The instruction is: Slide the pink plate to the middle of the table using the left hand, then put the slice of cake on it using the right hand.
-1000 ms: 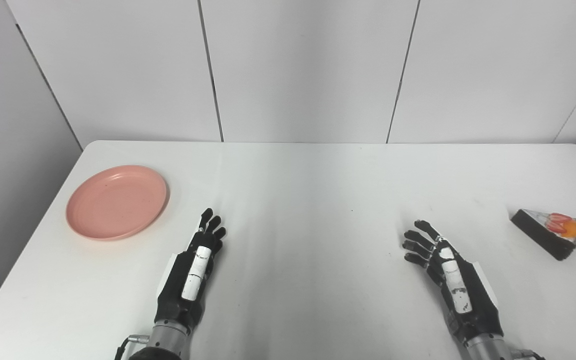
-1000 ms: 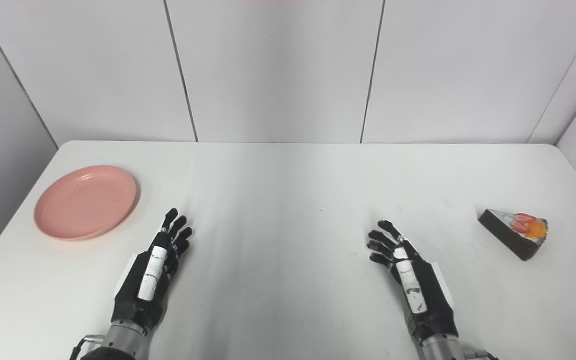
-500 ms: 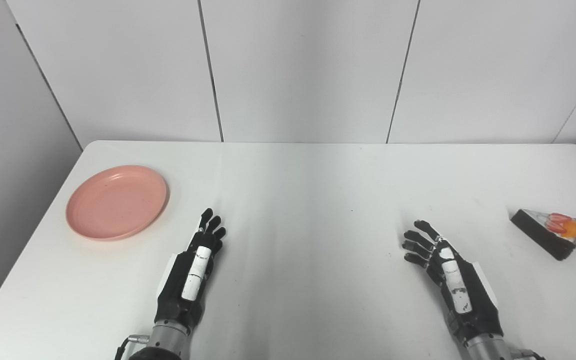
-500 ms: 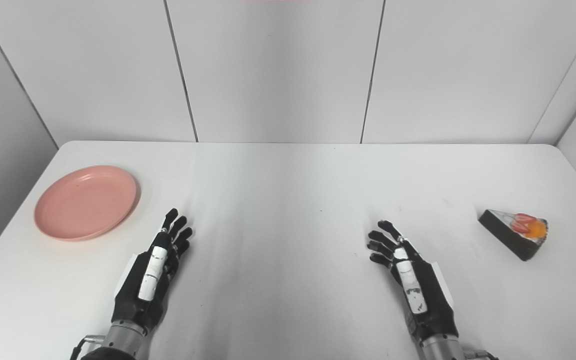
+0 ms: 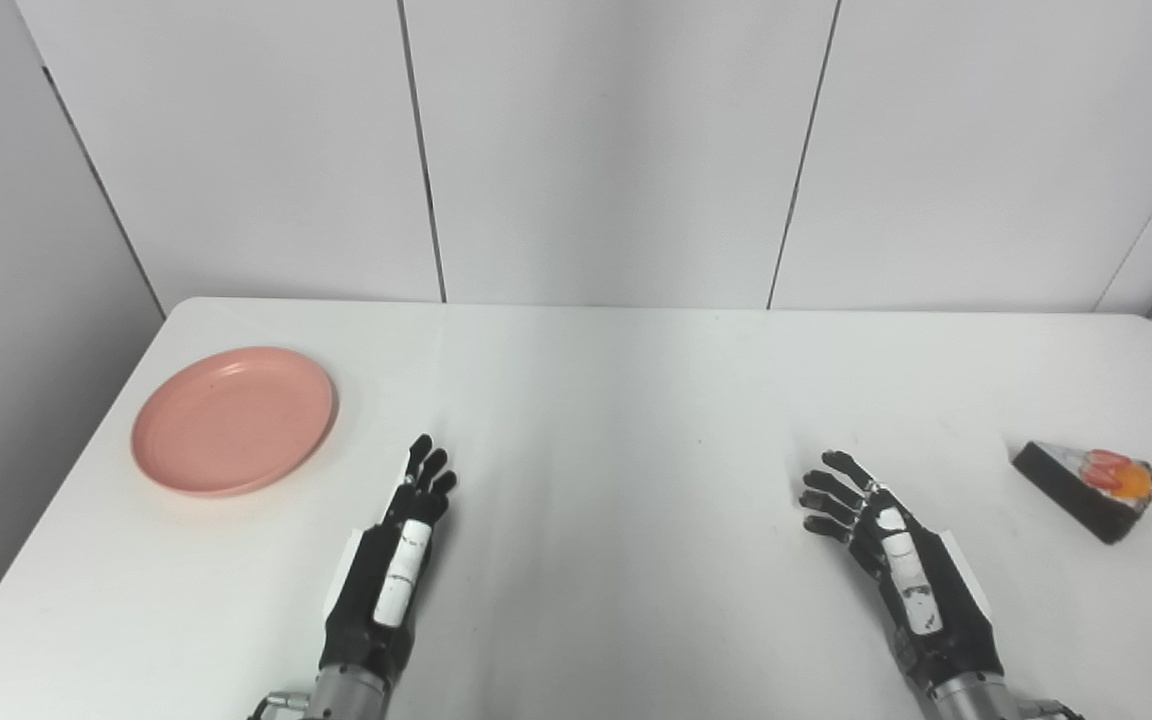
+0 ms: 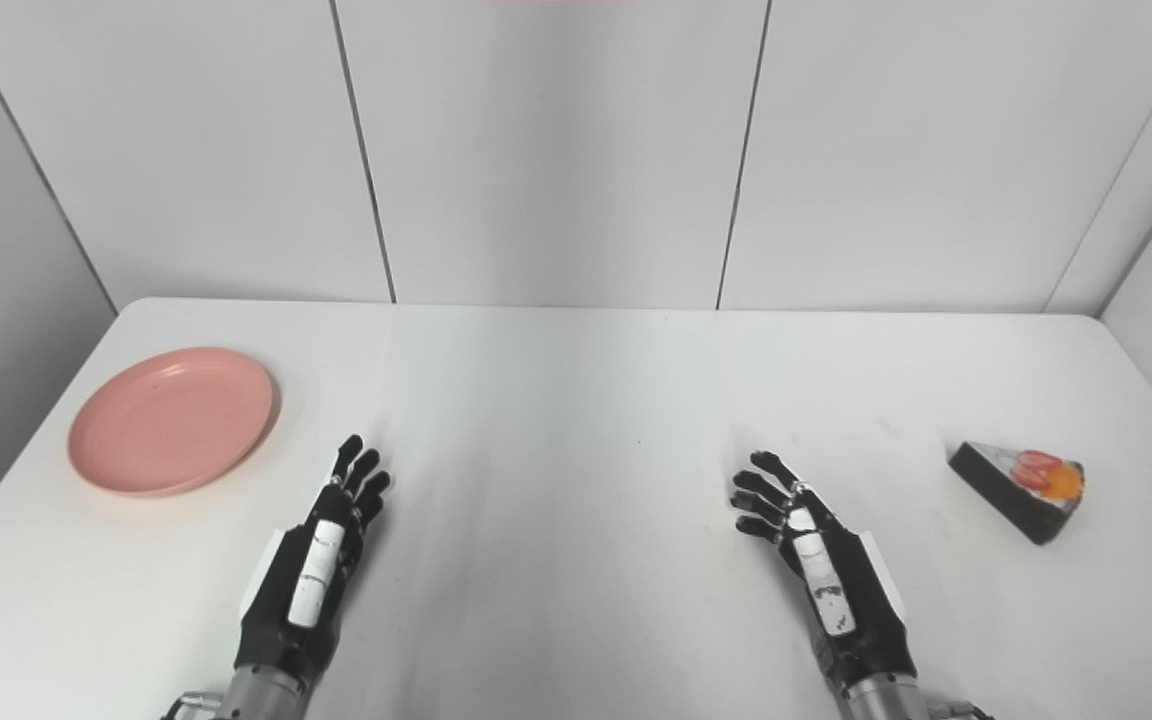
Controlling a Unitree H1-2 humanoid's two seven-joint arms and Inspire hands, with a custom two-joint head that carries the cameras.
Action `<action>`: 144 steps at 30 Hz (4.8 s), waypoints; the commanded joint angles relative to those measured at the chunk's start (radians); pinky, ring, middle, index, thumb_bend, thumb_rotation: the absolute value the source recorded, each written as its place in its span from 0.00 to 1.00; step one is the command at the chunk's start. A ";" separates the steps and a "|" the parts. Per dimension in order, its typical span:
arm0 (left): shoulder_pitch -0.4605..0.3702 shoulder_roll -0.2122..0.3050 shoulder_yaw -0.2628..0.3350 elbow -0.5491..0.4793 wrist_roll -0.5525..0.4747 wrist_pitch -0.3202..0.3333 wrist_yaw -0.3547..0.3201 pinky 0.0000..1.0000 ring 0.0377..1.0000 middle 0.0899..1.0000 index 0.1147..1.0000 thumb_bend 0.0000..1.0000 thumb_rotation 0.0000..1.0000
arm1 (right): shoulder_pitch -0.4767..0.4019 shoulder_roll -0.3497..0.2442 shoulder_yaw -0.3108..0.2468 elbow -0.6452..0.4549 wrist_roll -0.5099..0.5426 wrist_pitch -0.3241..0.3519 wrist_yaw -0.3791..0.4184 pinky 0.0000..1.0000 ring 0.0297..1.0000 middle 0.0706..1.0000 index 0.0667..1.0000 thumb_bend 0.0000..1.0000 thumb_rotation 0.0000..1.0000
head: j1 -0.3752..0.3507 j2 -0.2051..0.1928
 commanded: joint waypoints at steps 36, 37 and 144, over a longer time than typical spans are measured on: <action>-0.195 0.056 0.097 -0.115 -0.076 -0.086 0.005 0.85 0.83 0.81 0.81 0.90 0.92 | 0.031 -0.006 -0.023 0.258 0.054 -0.212 0.062 0.75 0.77 0.78 0.84 0.92 0.94 | 0.076 -0.127; -0.215 0.073 0.108 -0.123 -0.085 -0.078 0.005 0.85 0.83 0.81 0.82 0.91 0.93 | 0.032 -0.004 -0.022 0.257 0.055 -0.212 0.063 0.75 0.77 0.78 0.84 0.92 0.94 | 0.076 -0.126; -0.468 0.129 0.242 0.491 -0.244 0.061 -0.015 0.77 0.76 0.75 0.71 0.89 0.90 | 0.066 0.011 0.005 0.115 0.008 -0.104 0.042 0.74 0.77 0.75 0.83 0.92 0.91 | 0.007 -0.045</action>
